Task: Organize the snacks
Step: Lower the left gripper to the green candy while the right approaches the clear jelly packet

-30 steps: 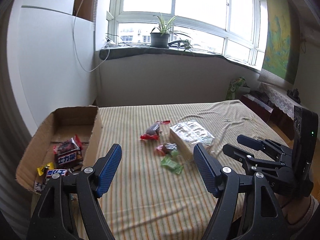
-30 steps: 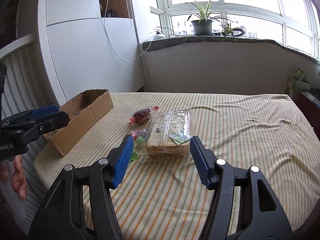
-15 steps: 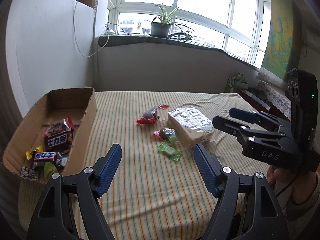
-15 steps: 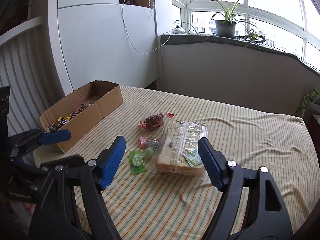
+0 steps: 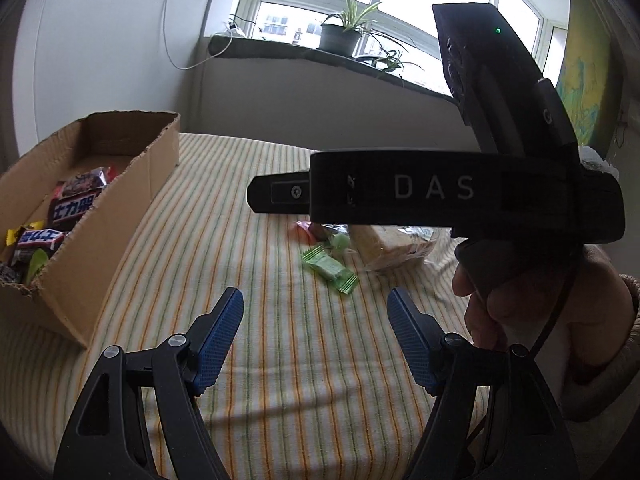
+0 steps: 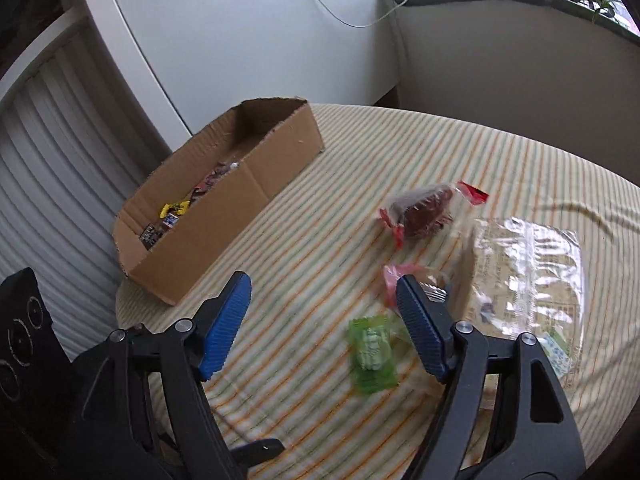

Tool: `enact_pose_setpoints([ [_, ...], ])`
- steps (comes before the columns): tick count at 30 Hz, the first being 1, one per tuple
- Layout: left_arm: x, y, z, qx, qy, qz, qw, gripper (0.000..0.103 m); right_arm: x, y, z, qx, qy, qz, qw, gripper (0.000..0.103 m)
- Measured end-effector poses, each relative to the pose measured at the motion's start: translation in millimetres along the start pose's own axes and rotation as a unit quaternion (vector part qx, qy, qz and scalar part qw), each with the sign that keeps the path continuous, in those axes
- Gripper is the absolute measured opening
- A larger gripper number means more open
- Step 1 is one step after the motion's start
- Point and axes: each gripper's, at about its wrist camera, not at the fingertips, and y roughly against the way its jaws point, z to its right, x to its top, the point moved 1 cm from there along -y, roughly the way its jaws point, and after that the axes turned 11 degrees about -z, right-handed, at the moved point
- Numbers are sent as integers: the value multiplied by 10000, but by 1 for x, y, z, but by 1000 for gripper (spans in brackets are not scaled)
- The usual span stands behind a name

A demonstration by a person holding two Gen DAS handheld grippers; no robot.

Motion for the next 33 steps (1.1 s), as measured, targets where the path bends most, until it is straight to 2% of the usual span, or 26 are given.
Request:
enact_pose_setpoints([
  [4,3,-5,0,14,-6,-84,10000,74,-18,12,24,-15,-267,22,9996,77],
  [7,6,-12,4,-10,-78,-123,9999,74,-22,18,37,-256,-373,-17,9990,77],
  [9,8,-17,7,-26,-107,-168,9998,74,-23,21,43,-244,-488,-7,9985,77],
  [17,13,-35,10,177,-218,-302,9991,74,-8,-1,33,-409,-107,-206,9989,77],
  [19,15,-39,12,223,-264,-289,9990,74,-2,-4,31,-428,13,-277,9987,72],
  [21,16,-43,16,270,-331,-277,9987,74,3,-11,27,-452,183,-426,9979,53],
  [23,19,-47,19,286,-365,-262,9986,74,5,-20,30,-542,218,-589,9966,44],
  [25,20,-54,22,307,-420,-353,9980,74,3,-22,35,-550,203,-611,9964,40],
  [27,19,-59,25,330,-444,-449,9975,66,1,-19,39,-515,144,-535,9971,24],
  [29,18,-65,25,425,-443,-561,9965,49,-4,-14,46,-419,37,-452,9981,21],
  [30,19,-65,24,430,-401,-527,9969,44,-7,-11,48,-401,7,-419,9983,20],
  [31,20,-65,22,390,-360,-546,9971,28,-9,-10,49,-395,-1,-396,9984,20],
  [32,20,-66,20,358,-319,-556,9973,17,-11,-9,49,-388,2,-371,9986,19],
  [33,21,-66,17,290,-257,-554,9977,15,-13,-7,50,-397,-19,-325,9987,18],
])
